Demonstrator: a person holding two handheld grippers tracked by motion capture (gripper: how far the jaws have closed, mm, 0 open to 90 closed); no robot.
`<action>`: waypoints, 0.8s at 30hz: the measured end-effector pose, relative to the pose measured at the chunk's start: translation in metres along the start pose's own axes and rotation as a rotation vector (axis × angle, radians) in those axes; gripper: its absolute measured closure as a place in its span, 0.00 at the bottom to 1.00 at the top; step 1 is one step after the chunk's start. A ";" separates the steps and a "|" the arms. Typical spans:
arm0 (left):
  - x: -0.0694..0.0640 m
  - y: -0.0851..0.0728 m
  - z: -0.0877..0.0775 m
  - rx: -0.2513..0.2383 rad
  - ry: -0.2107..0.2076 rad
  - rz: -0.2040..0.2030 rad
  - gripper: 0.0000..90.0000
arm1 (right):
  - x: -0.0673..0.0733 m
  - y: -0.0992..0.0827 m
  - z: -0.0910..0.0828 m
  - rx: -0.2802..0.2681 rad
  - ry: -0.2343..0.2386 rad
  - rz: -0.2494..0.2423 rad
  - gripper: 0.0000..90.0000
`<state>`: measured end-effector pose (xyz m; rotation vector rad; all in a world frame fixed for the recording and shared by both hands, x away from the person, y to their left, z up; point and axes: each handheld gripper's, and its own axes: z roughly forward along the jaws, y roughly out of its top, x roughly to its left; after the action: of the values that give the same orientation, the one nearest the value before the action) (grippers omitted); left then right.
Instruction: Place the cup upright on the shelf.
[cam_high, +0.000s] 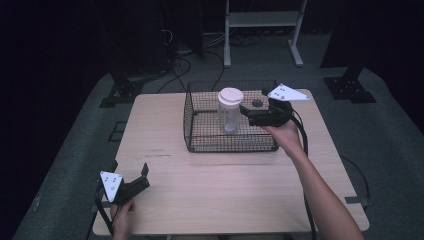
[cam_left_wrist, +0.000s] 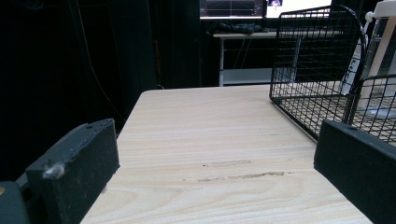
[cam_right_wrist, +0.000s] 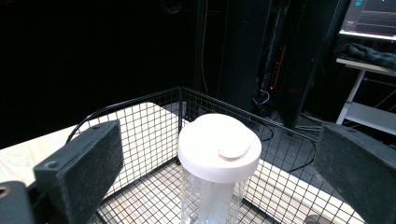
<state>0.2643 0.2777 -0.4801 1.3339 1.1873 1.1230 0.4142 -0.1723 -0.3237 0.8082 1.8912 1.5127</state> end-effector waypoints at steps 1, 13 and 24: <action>0.000 0.000 0.000 0.000 -0.001 -0.001 0.00 | 0.000 0.000 -0.002 -0.002 0.001 0.002 0.01; 0.000 0.000 0.000 0.001 -0.002 0.005 0.00 | 0.002 -0.004 -0.024 -0.012 0.025 0.008 0.01; -0.001 0.000 0.000 -0.001 -0.001 0.006 0.00 | 0.000 -0.014 -0.042 -0.005 0.009 -0.013 0.01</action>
<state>0.2642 0.2770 -0.4802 1.3383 1.1830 1.1269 0.3805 -0.2009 -0.3290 0.7861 1.8948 1.5151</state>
